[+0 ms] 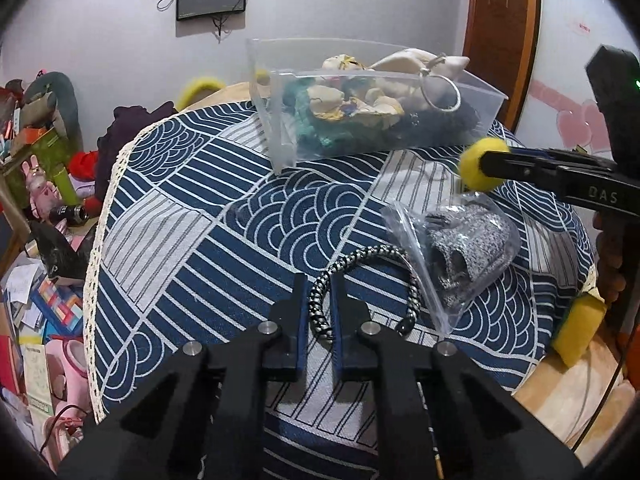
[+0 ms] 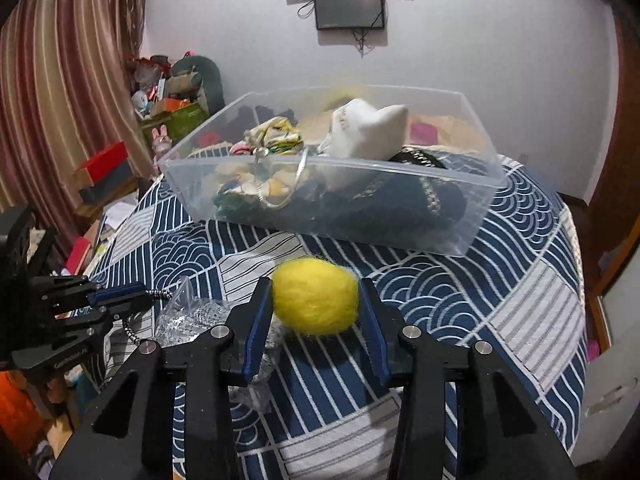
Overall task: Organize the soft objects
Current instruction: 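Carry the yellow felt ball with the right tool while the left carries the braided bracelet into the box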
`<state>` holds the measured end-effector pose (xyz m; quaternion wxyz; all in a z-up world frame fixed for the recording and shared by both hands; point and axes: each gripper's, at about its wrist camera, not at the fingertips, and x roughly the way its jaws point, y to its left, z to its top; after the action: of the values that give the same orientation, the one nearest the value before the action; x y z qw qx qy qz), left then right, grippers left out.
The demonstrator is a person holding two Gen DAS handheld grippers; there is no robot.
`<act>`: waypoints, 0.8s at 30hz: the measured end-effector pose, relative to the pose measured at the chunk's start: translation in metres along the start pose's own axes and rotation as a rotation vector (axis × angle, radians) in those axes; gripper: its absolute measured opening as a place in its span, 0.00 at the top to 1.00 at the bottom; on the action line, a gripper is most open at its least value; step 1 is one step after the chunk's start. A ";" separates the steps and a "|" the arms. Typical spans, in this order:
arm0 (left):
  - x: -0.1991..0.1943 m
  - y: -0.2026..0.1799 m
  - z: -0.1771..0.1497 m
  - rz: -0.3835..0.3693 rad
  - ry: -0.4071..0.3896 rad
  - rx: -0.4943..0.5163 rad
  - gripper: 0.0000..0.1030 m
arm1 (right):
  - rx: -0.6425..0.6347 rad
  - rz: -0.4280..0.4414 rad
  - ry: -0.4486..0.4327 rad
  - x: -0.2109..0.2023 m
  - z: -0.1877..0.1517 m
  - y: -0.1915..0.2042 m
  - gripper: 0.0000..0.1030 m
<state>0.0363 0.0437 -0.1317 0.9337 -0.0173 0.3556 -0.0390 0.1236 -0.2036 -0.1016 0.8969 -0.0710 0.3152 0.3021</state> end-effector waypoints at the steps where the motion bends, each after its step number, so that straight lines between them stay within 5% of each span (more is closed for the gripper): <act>1: -0.001 0.001 0.001 0.005 -0.003 -0.003 0.92 | 0.005 -0.005 -0.007 -0.003 0.000 -0.002 0.62; 24: -0.048 -0.007 0.101 0.067 -0.283 0.012 0.94 | 0.038 -0.075 -0.211 -0.051 0.036 -0.020 0.62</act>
<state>0.0673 0.0409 -0.0241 0.9754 -0.0052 0.2203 -0.0073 0.1230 -0.2340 -0.0431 0.9369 -0.0337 0.2217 0.2682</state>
